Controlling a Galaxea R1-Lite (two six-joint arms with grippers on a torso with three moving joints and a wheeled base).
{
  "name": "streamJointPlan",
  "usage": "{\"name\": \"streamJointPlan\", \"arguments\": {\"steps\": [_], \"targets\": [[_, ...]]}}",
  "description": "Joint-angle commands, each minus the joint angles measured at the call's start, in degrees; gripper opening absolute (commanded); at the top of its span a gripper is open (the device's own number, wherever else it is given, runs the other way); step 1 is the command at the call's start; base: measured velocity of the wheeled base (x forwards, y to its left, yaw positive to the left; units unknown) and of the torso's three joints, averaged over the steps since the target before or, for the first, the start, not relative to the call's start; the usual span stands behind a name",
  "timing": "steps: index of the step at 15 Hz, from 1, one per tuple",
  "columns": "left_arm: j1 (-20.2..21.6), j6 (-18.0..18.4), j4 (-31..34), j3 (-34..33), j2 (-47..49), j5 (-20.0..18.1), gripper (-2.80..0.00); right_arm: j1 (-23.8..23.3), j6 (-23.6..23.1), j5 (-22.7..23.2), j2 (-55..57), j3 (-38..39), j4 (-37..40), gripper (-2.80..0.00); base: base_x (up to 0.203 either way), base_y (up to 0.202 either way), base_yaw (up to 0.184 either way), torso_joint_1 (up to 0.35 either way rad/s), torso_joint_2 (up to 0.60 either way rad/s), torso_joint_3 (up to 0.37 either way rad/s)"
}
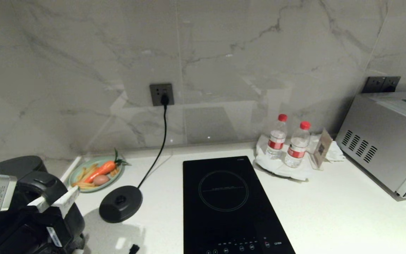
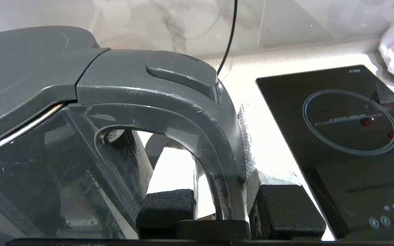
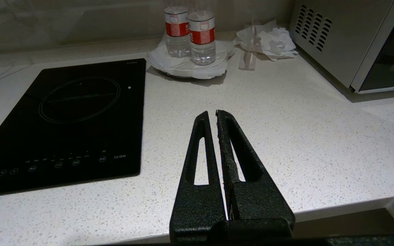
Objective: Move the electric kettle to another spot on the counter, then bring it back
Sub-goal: Place it by the sink
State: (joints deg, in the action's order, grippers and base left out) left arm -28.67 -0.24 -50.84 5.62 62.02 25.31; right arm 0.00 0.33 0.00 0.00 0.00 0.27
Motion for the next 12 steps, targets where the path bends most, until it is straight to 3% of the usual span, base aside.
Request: {"name": "streamJointPlan", "arguments": {"steps": [1, 10, 12], "targets": [[-0.02, -0.36, 3.11, 0.14, -5.78, 0.13, -2.80, 0.00, -0.06, 0.00, 0.00, 0.00, 0.00, -2.80, 0.000, 0.000, 0.000, 0.000, 0.00, 0.000], [0.11, -3.38, 24.00, 3.33, -21.92, -0.05, -2.80, 0.00, 0.00, 0.00, 0.00, 0.00, 0.00, -2.80, 0.000, 0.000, 0.000, 0.000, 0.00, 0.000], [0.26, -3.36, 25.27, 3.96, -22.47, -0.08, -2.80, 0.00, -0.06, 0.00, 0.00, 0.00, 0.00, -2.80, 0.000, 0.000, 0.000, 0.000, 0.00, 0.000]]}}
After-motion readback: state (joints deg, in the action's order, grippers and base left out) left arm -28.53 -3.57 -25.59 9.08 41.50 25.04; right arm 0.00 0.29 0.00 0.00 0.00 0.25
